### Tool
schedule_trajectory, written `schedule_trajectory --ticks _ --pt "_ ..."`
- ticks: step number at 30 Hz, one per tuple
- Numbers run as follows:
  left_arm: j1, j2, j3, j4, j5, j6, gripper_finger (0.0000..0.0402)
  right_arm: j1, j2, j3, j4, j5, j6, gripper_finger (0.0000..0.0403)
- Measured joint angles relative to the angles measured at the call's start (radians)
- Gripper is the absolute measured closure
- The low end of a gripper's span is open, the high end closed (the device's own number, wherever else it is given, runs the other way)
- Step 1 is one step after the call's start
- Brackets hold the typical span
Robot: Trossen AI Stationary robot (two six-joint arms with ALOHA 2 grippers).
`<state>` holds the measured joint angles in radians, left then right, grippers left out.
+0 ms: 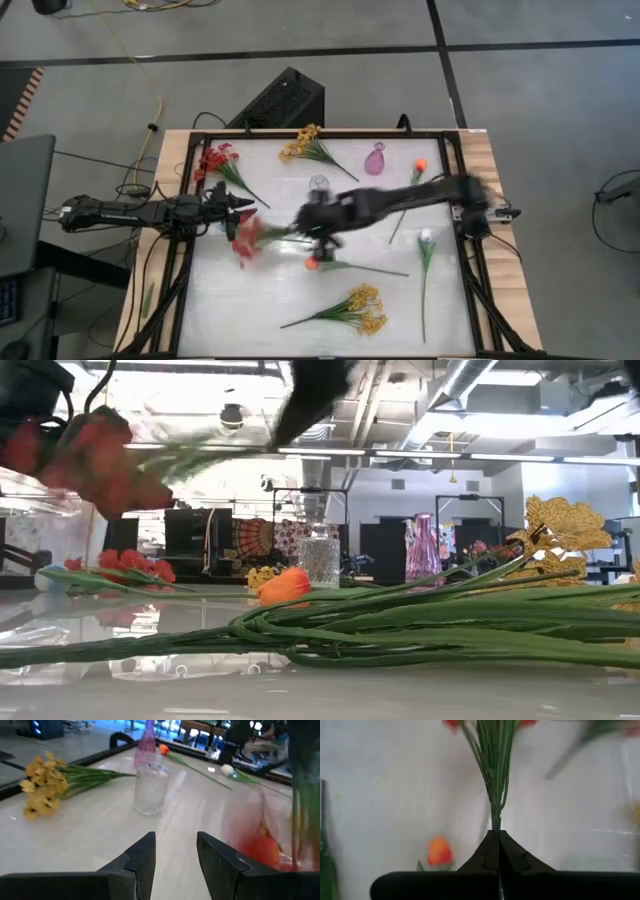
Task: Sort flowers into vase by color
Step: Put the bottom red flower into the pink flower vase
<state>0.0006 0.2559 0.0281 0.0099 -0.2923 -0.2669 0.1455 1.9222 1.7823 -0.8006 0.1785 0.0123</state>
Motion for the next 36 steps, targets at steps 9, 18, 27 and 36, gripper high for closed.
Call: schedule_trajectory --ticks 9,18,27,36 --pt "0.0 0.016 0.0 0.001 -0.019 -0.007 0.027 -0.161 -0.764 -0.997 0.889 0.256 0.113 0.0385" --pt "0.0 0.02 0.0 0.01 -0.161 -0.008 0.027 -0.501 -0.857 -1.507 1.854 0.294 0.085 0.0385" --pt "0.0 0.02 0.0 0.014 -0.294 -0.004 0.027 -0.65 -0.571 -1.448 2.212 0.157 0.077 0.0386" --pt "0.0 0.021 0.0 0.014 -0.286 0.011 0.027 -0.683 -0.382 -1.385 2.367 0.195 0.004 0.0386"
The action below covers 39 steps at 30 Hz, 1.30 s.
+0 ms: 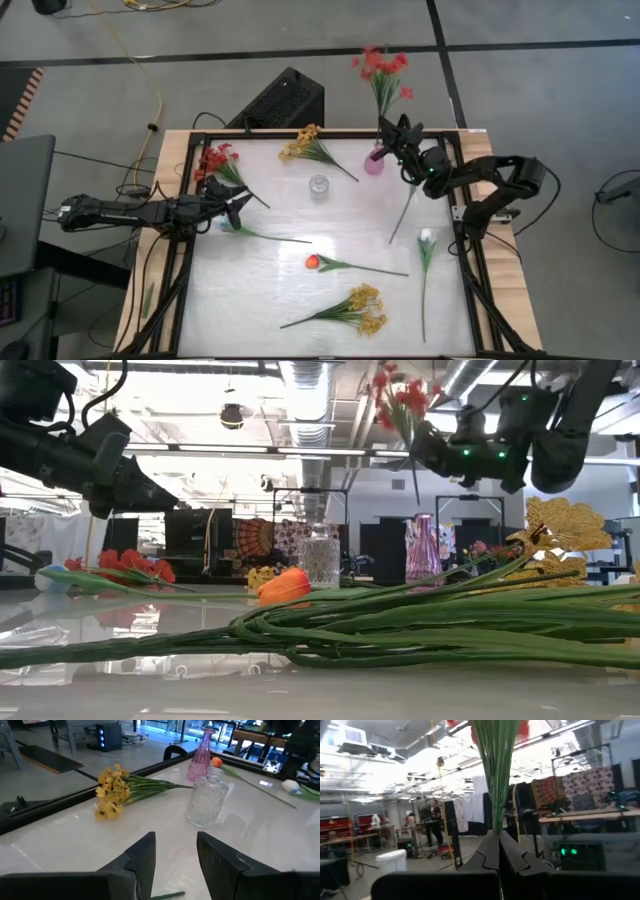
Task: Sort flowers into vase by color
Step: Put the bottom red flower into the pink flower vase
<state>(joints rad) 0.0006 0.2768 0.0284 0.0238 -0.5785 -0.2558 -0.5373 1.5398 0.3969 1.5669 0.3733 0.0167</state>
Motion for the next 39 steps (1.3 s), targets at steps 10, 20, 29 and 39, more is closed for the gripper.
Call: schedule_trajectory --ticks 10,20,29,39 --pt "0.0 0.031 0.0 -0.001 0.023 0.001 0.027 0.007 0.007 -0.01 -0.017 0.004 -0.051 0.0386" --pt "0.0 0.044 0.0 -0.001 0.023 -0.016 0.027 0.006 0.045 -0.016 -0.02 0.022 -0.09 0.0386" --pt "0.0 0.044 0.0 -0.001 0.023 -0.027 0.027 0.005 0.037 -0.014 -0.001 0.022 -0.123 0.0386" --pt "0.0 0.044 0.0 -0.001 0.016 -0.019 0.027 -0.014 0.019 -0.013 0.0 0.021 -0.149 0.0386"
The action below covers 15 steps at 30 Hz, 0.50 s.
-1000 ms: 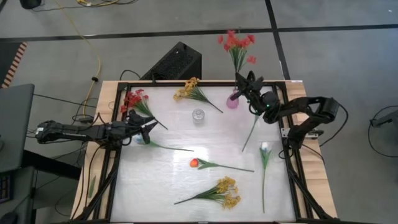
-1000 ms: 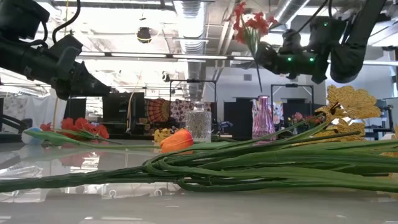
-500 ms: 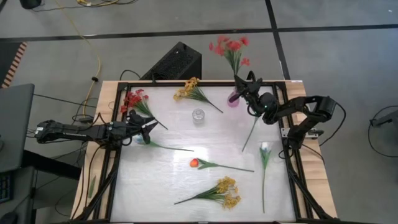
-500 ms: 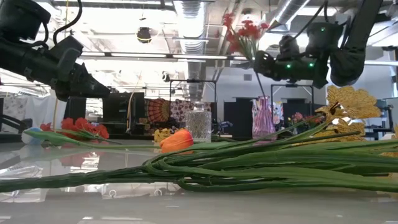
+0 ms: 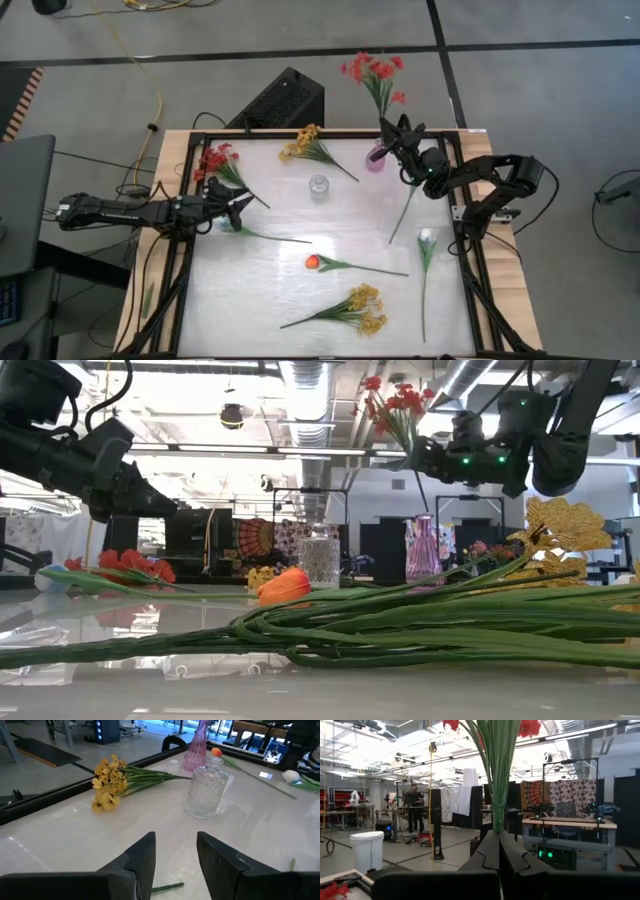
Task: Sort flowers into vase by color
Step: Put the bottom red flower into the pink flower vase
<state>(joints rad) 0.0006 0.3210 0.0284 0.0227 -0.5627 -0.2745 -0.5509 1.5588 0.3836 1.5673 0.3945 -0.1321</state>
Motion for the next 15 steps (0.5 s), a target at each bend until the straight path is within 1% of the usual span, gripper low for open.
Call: schedule_trajectory --ticks 6,9,15 --pt "0.0 0.0 0.0 0.0 -0.001 0.0 0.027 -0.035 0.002 0.001 0.0 0.0 0.014 0.0386" --pt "0.0 0.0 0.0 0.0 -0.002 0.0 0.027 -0.049 0.002 0.001 0.001 -0.003 0.049 0.0386" --pt "0.0 0.0 0.0 0.0 -0.002 0.001 0.027 -0.051 0.002 0.021 -0.012 -0.003 0.054 0.0386"
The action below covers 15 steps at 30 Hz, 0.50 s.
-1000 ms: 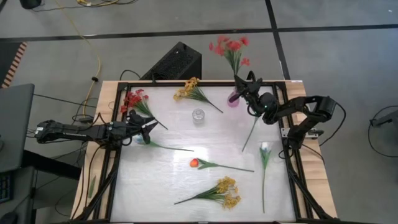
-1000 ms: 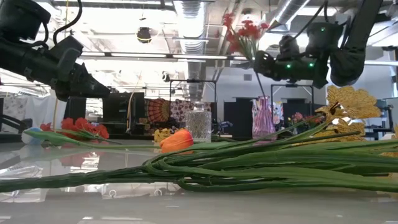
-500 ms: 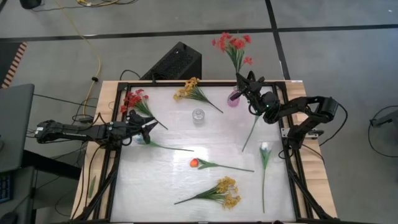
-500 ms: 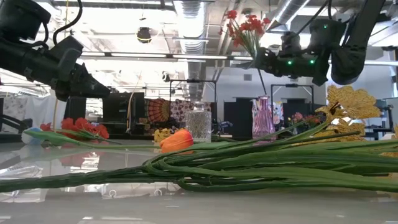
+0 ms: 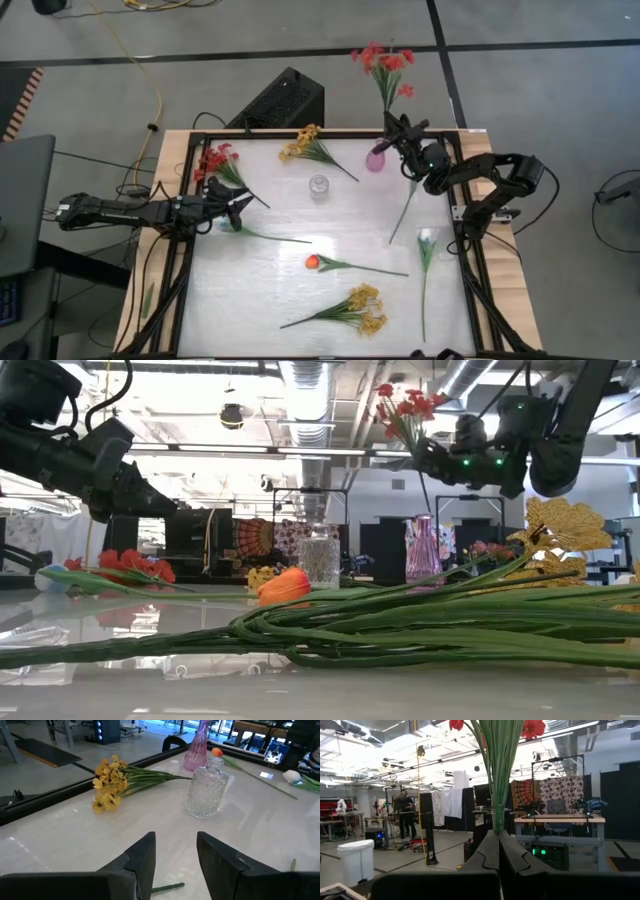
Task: Sort flowers into vase by color
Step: Put the bottom red flower into the pink flower vase
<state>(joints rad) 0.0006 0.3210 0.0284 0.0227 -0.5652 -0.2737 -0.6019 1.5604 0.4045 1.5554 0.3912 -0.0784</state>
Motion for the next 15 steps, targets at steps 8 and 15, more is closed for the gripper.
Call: schedule_trajectory --ticks 8,15 --pt "0.0 0.0 0.0 0.0 -0.017 0.0 0.027 0.02 0.0 0.034 -0.05 0.003 -0.042 0.0386" --pt "0.0 0.0 0.0 0.0 -0.018 0.0 0.027 0.02 0.0 0.034 -0.121 0.004 -0.028 0.0386"
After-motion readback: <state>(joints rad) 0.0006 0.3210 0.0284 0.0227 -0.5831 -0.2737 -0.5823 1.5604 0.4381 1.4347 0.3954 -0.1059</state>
